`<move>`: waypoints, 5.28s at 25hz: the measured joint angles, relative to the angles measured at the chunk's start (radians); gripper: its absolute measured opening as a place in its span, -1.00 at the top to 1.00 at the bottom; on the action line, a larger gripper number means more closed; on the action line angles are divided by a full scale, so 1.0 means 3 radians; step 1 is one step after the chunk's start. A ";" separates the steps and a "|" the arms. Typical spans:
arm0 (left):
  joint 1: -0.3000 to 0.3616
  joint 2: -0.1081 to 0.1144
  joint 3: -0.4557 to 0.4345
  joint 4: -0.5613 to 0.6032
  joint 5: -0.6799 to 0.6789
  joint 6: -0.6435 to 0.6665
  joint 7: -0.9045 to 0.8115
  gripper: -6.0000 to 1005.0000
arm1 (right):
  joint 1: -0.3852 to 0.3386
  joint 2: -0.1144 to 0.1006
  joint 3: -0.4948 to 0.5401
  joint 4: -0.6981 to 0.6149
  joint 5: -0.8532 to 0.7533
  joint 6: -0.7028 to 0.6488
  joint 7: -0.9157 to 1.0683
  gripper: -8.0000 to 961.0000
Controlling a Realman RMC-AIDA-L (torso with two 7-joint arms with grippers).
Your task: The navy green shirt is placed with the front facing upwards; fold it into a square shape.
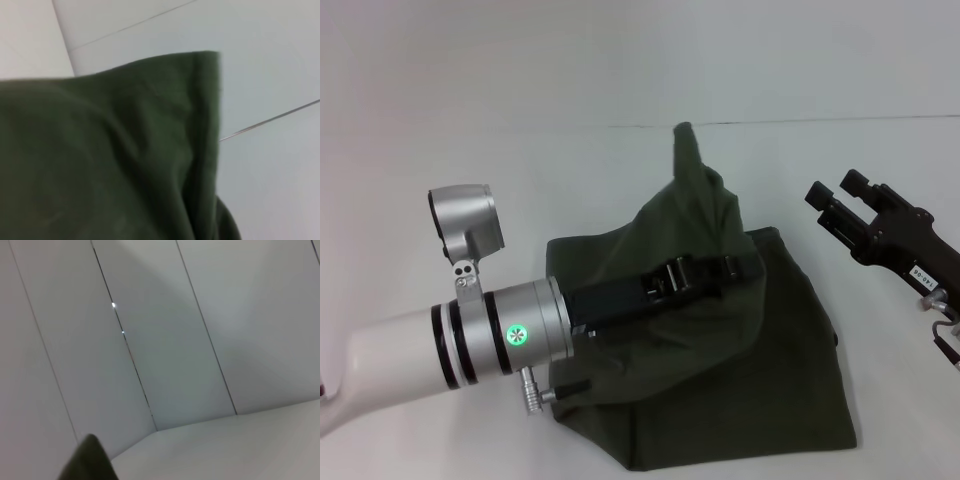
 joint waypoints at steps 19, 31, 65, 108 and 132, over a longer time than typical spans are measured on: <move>0.0146 0.0048 0.0012 0.0442 0.0033 0.0364 0.0132 -0.22 | -0.0017 -0.0004 0.0014 -0.0135 0.0167 -0.0096 0.0305 -0.40; 0.0727 0.0455 0.0258 0.1376 0.0063 0.0803 0.0169 -0.82 | 0.0127 -0.0051 -0.1609 -0.1926 0.0143 -0.0911 0.2516 -0.40; 0.1411 0.0279 0.0196 0.2227 0.0264 0.1203 0.1547 -0.83 | 0.1664 0.0015 -0.4037 -0.3465 -0.2230 -0.1707 0.4297 -0.39; 0.1424 0.0272 0.0145 0.2257 0.0253 0.1164 0.1552 -0.83 | 0.1211 0.0038 -0.5068 -0.3421 -0.2157 -0.1323 0.4182 -0.37; 0.1443 0.0272 0.0083 0.2263 0.0264 0.1211 0.1528 -0.83 | 0.1036 0.0007 -0.4579 -0.3436 -0.2149 -0.1350 0.4114 -0.37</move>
